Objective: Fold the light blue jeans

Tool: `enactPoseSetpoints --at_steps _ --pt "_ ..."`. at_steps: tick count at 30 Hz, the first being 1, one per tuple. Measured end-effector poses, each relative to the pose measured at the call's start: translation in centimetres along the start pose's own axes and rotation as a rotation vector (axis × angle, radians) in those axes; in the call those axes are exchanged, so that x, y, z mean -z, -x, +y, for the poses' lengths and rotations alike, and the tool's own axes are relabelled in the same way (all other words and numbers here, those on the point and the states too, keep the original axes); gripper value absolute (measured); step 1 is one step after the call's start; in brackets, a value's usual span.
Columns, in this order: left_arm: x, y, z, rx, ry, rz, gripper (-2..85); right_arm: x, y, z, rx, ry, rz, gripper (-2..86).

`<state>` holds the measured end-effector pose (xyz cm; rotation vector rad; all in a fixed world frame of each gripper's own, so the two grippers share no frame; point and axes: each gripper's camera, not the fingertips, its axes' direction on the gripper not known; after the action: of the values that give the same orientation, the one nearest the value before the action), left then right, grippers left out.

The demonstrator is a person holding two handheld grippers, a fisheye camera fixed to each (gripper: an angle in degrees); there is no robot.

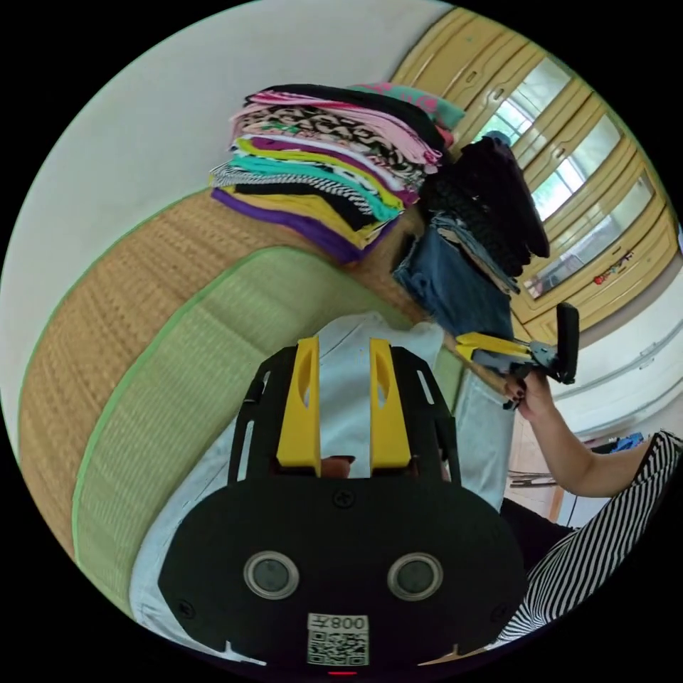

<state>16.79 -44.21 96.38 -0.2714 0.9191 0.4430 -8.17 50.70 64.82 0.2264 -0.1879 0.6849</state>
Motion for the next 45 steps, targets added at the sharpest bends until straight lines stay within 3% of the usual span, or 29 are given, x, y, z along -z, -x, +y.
enactPoseSetpoints --at_steps 4,8,13,19,24,28,32,37,45 --pt "-5.7 -1.5 -3.7 -0.038 0.136 -0.028 10.1 -2.3 0.0 -1.8 0.044 0.053 0.024 9.0" --pt "-11.5 -3.3 -4.4 -0.121 0.329 -0.186 8.7 -4.5 -0.1 -2.1 0.05 0.094 0.085 7.9" --pt "-12.0 -5.1 -3.4 -0.185 0.262 -0.256 2.0 -3.1 0.0 -2.1 0.064 0.076 0.085 6.0" --pt "-8.1 -6.4 -2.9 -0.14 -0.014 -0.214 1.0 3.3 -1.0 -1.3 0.05 -0.05 -0.037 5.7" --pt "-9.5 -5.2 -2.6 -0.037 0.079 -0.244 2.7 2.6 -4.2 -2.2 -0.044 0.031 -0.022 5.8" --pt "-7.7 -5.3 1.8 -0.01 0.038 -0.067 6.4 4.7 -5.7 -0.6 -0.061 0.046 0.013 6.7" --pt "-6.4 -7.7 10.2 -0.066 0.127 0.156 10.0 8.3 -5.9 4.3 -0.049 0.1 0.036 8.5" --pt "-6.4 -10.9 18.7 -0.077 0.322 0.085 10.0 10.1 -4.6 9.2 -0.023 0.203 0.189 9.0" --pt "-3.6 -11.8 21.5 0.013 0.305 -0.01 3.1 10.2 -2.6 7.2 -0.013 0.246 0.271 5.1"
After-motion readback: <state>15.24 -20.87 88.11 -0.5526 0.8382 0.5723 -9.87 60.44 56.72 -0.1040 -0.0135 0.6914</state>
